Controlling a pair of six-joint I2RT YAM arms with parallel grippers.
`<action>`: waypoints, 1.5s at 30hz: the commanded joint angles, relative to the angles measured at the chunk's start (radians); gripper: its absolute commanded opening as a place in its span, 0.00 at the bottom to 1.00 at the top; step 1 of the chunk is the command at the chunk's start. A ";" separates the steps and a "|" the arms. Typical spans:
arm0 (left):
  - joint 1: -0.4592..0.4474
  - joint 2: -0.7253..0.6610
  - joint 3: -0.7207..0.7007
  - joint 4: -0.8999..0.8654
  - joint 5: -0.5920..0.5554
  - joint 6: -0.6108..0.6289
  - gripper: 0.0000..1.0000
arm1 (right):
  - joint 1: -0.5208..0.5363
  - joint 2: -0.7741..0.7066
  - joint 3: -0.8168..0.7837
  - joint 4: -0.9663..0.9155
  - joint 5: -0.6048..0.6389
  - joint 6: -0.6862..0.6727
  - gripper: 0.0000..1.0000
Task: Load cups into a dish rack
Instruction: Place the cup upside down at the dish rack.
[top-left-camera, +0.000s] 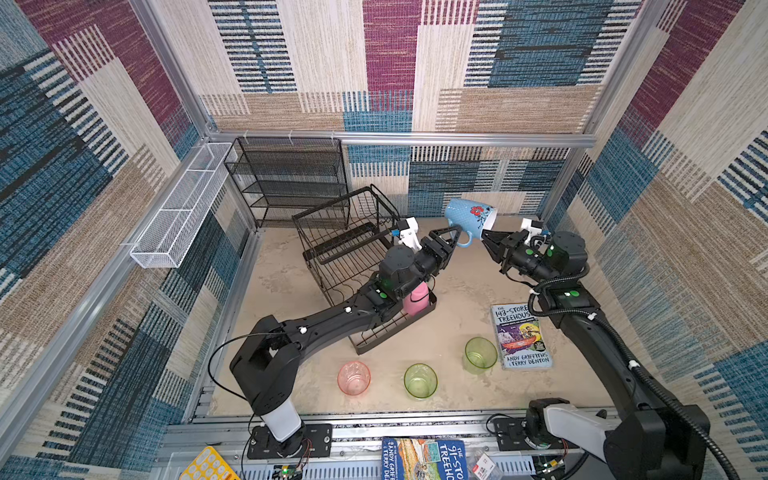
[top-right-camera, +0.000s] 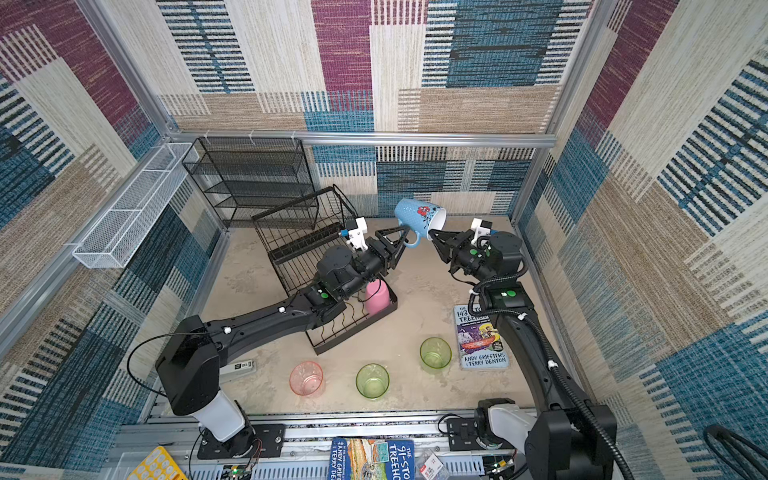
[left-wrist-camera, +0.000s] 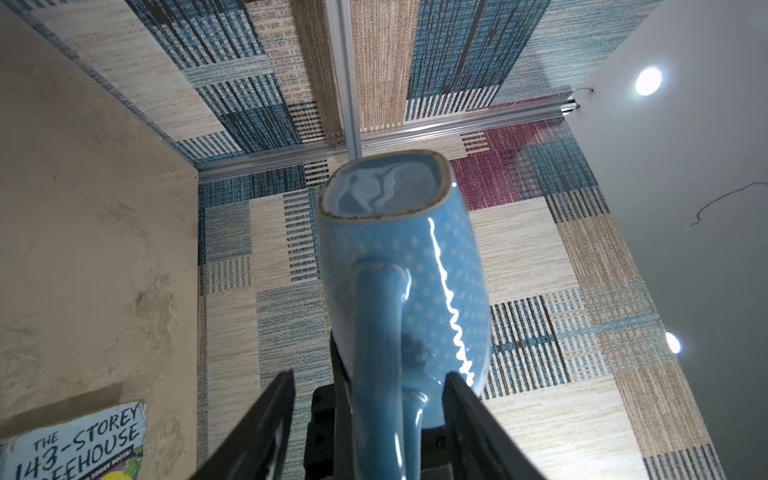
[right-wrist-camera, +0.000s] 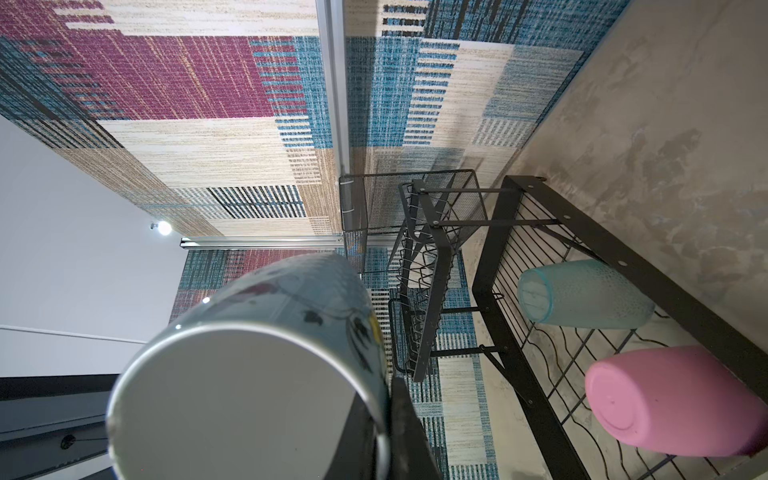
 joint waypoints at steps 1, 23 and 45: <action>0.004 0.019 0.025 0.018 0.045 -0.057 0.58 | 0.000 -0.005 0.001 0.092 0.001 0.014 0.00; 0.006 0.055 0.051 0.088 0.099 -0.065 0.39 | -0.001 0.008 0.000 0.069 0.011 0.001 0.00; 0.024 0.078 0.047 0.166 0.159 -0.057 0.21 | -0.001 0.022 0.026 0.025 -0.016 -0.043 0.00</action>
